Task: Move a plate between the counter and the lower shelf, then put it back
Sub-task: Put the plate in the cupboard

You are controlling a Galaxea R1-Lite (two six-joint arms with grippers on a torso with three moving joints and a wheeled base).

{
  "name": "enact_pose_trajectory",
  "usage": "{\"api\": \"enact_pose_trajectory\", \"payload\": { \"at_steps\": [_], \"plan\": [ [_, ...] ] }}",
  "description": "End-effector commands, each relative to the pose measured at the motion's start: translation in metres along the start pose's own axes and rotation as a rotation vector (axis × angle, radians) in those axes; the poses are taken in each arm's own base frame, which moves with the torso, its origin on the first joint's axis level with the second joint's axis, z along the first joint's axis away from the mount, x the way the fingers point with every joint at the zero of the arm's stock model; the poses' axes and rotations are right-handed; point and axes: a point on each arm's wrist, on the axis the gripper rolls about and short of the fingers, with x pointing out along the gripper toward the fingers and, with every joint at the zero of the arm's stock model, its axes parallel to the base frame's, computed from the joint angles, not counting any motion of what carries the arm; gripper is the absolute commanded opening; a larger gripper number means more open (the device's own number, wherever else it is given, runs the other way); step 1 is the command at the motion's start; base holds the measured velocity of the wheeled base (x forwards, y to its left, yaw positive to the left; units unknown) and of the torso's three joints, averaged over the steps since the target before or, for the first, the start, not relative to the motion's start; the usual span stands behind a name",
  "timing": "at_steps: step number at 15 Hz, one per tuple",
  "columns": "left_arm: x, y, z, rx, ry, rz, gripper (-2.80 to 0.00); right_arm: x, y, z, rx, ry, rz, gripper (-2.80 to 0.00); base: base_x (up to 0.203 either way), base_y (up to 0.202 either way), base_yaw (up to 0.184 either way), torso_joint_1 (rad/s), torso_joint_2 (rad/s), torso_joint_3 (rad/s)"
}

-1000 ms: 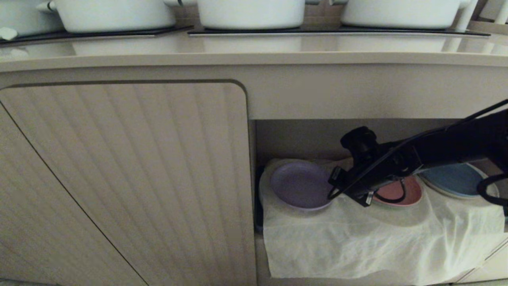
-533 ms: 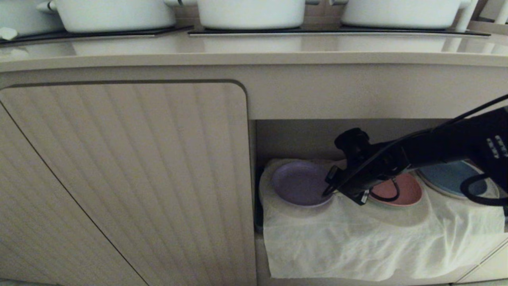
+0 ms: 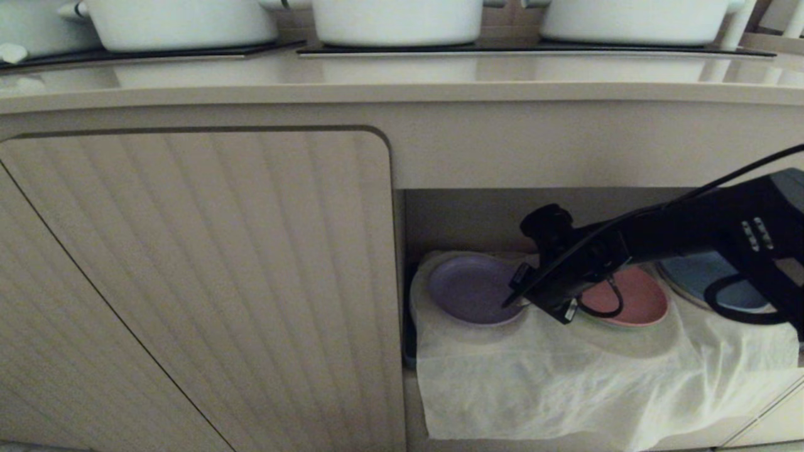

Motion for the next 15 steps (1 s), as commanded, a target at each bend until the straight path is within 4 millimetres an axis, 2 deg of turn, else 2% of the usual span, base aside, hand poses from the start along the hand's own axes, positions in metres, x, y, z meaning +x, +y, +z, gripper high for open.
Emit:
{"api": "enact_pose_trajectory", "payload": {
  "at_steps": [1,6,14,15],
  "plan": [
    [0.0001,0.0000,0.0000,0.000,0.001,0.001,-2.80,0.0012,0.0008,-0.0031,0.004,0.007,-0.004,-2.80,0.000,0.000,0.000,0.000,0.00,0.000],
    [0.0001,0.0000,0.0000,0.000,0.001,0.001,-2.80,0.0013,0.0057,-0.0114,0.024,0.019,-0.001,-2.80,0.000,0.000,0.000,0.000,0.00,0.000],
    [0.0001,0.0000,0.0000,0.000,0.001,0.001,-2.80,0.0006,0.0048,-0.0119,0.024,0.022,-0.005,-2.80,0.000,0.000,0.000,0.000,0.00,0.000],
    [0.0001,0.0000,0.0000,0.000,0.001,0.001,-2.80,0.0002,0.0047,-0.0120,0.024,0.022,-0.005,0.00,0.000,0.000,0.000,0.000,0.00,0.000]
  ]
}}
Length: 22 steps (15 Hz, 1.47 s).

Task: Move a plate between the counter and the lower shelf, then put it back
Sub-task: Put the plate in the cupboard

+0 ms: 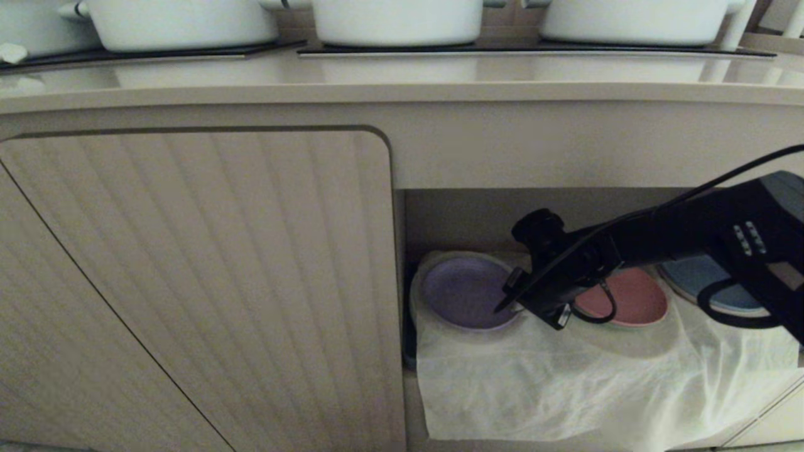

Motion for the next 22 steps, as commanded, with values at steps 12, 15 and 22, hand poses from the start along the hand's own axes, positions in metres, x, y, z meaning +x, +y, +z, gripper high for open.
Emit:
{"api": "enact_pose_trajectory", "payload": {
  "at_steps": [12,15,22],
  "plan": [
    [0.000,0.000,0.000,0.000,0.001,0.001,-2.80,-0.008,-0.002,-0.002,0.017,0.006,-0.021,0.00,0.000,0.000,0.000,0.000,0.00,0.000],
    [0.000,0.000,0.000,0.000,0.001,0.001,-2.80,-0.012,-0.005,-0.003,0.013,0.007,-0.025,0.00,0.000,0.000,0.000,0.000,0.00,0.000],
    [0.000,0.000,0.000,0.000,0.001,0.001,-2.80,-0.020,-0.013,-0.007,0.007,0.022,-0.043,0.00,0.000,0.000,0.000,0.000,0.00,0.000]
  ]
}}
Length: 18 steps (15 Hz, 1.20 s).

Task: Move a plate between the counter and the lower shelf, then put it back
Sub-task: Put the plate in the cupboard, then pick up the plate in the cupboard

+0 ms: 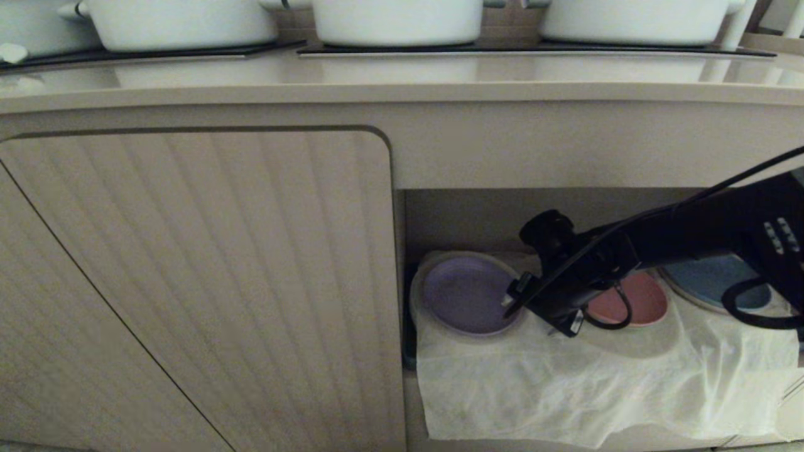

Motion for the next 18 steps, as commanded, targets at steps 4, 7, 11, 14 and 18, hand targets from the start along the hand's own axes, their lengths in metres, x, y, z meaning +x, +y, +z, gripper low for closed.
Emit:
{"api": "enact_pose_trajectory", "payload": {
  "at_steps": [4,7,11,14,18],
  "plan": [
    [0.000,0.000,0.000,-0.001,0.000,0.001,-2.80,-0.015,-0.007,0.000,-0.014,0.014,-0.023,0.00,0.000,0.000,0.000,0.000,0.00,0.000],
    [0.000,0.000,0.000,-0.001,0.000,0.001,-2.80,-0.023,-0.010,0.002,-0.019,0.027,-0.014,0.00,0.000,0.000,0.000,0.000,0.00,0.000],
    [0.000,0.000,0.000,-0.001,0.000,0.001,-2.80,-0.031,-0.023,-0.007,-0.042,0.050,-0.046,0.00,0.000,0.000,0.000,0.000,0.00,0.000],
    [0.000,0.000,0.000,-0.001,0.000,0.001,-2.80,-0.037,-0.035,-0.015,-0.088,0.070,-0.067,0.00,0.000,0.000,0.000,0.000,0.00,0.000],
    [0.000,0.000,0.000,-0.001,0.000,0.001,-2.80,-0.051,-0.049,-0.024,-0.116,0.080,-0.078,0.00,0.000,0.000,0.000,0.000,0.00,0.000]
  ]
}}
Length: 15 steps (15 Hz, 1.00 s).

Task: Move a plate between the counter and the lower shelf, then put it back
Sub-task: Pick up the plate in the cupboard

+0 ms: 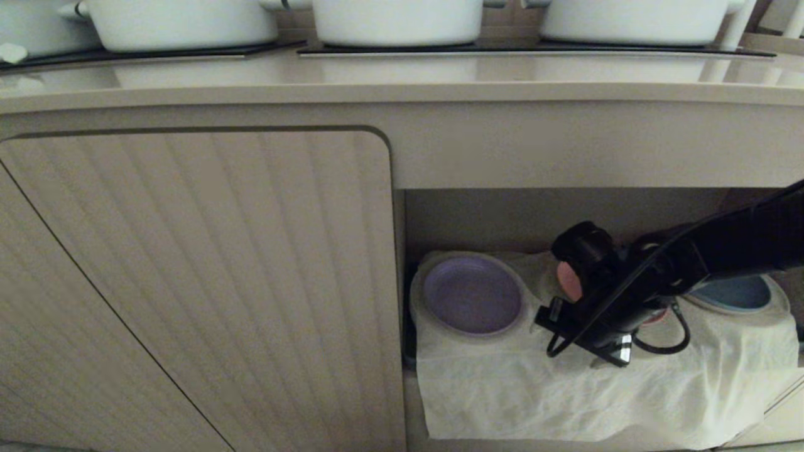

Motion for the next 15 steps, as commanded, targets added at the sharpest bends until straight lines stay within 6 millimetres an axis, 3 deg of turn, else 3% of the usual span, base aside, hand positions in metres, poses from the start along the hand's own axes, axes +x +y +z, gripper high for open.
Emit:
{"api": "enact_pose_trajectory", "payload": {
  "at_steps": [1,7,8,15],
  "plan": [
    [0.000,0.000,0.000,0.000,0.001,0.001,-2.80,-0.013,-0.009,-0.007,0.001,-0.003,0.003,0.00,0.000,0.000,0.000,0.000,0.00,0.000],
    [0.000,0.000,0.000,0.000,0.001,0.001,-2.80,-0.033,-0.036,-0.030,-0.021,0.008,-0.008,0.00,0.000,0.000,0.000,0.000,0.00,0.000],
    [0.000,0.000,0.000,0.000,0.001,0.001,-2.80,-0.037,-0.041,-0.035,-0.022,0.007,-0.008,-2.80,0.000,0.000,0.000,0.000,0.00,0.000],
    [0.000,0.000,0.000,0.000,0.001,0.001,-2.80,-0.063,-0.082,-0.068,-0.025,0.009,-0.012,-2.80,0.000,0.000,0.000,0.000,0.00,0.000]
  ]
}}
